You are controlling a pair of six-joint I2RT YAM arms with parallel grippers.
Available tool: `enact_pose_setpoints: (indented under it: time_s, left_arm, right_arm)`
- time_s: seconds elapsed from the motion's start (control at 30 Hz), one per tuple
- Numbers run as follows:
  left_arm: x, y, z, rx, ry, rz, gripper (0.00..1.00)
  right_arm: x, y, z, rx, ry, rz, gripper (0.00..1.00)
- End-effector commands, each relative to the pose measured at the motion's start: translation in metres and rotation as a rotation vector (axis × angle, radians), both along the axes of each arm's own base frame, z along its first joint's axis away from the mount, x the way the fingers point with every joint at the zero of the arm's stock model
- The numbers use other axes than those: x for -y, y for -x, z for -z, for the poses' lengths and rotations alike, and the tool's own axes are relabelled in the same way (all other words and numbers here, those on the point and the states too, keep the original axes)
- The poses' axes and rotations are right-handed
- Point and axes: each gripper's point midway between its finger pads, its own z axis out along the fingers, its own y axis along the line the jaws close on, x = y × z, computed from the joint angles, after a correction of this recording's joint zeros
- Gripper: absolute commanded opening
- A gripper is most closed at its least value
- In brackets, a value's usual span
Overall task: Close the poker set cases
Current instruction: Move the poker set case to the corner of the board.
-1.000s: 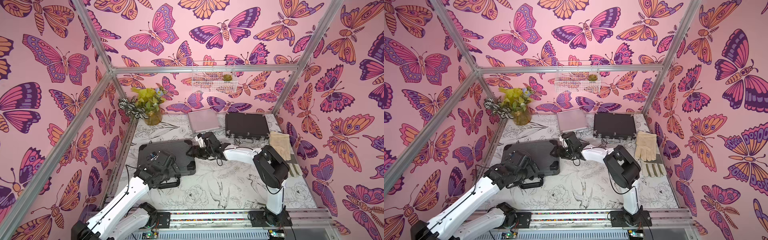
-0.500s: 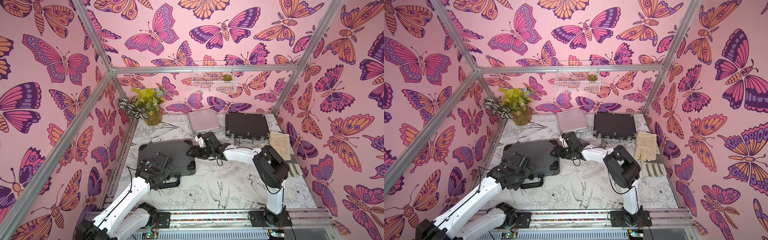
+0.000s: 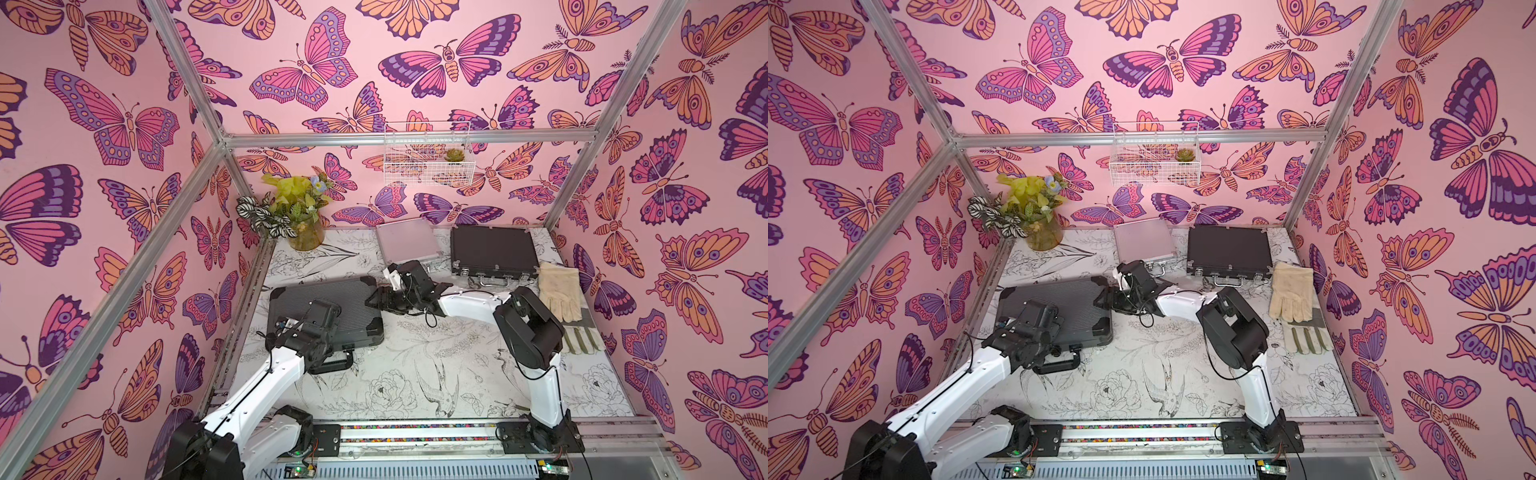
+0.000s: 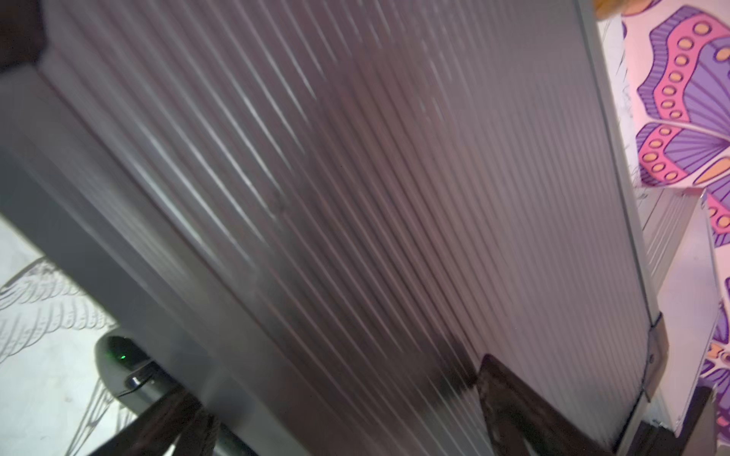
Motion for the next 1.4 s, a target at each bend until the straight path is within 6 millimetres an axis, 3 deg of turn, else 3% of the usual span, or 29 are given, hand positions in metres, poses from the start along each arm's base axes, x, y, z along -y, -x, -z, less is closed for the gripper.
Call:
enact_pose_setpoints:
  time_s: [0.0, 0.2, 0.5, 0.53, 0.67, 0.9, 1.1, 1.37]
  left_arm:
    - [-0.006, -0.003, 0.019, -0.05, -0.009, 0.001, 0.95]
    - [-0.015, -0.02, 0.02, -0.031, -0.025, 0.011, 0.93]
    - [-0.011, -0.043, 0.02, -0.003, 0.01, 0.024, 0.91]
    - [-0.011, -0.046, 0.028, -0.034, -0.004, 0.029, 0.91]
    - [-0.012, -0.06, 0.029, -0.046, -0.012, 0.037, 0.91]
    - [-0.012, -0.085, 0.03, -0.045, -0.027, 0.057, 0.91]
    - [-0.022, -0.11, 0.028, -0.051, -0.056, 0.089, 0.9]
    - [-0.019, -0.131, 0.036, -0.05, -0.018, 0.125, 0.9]
  right_arm:
    - [0.012, 0.031, 0.064, -0.158, 0.16, -0.02, 0.7]
    - [0.02, 0.013, 0.05, -0.142, 0.145, 0.004, 0.7]
    - [0.04, -0.013, -0.005, -0.047, 0.099, 0.038, 0.71]
    - [0.044, -0.014, -0.011, -0.033, 0.099, 0.042, 0.71]
    - [0.06, -0.016, -0.023, -0.003, 0.12, 0.058, 0.71]
    - [0.091, -0.023, -0.013, -0.003, 0.163, 0.108, 0.71]
    - [0.127, -0.044, 0.001, 0.065, 0.287, 0.17, 0.6]
    - [0.133, -0.087, 0.004, 0.229, 0.399, 0.214, 0.44]
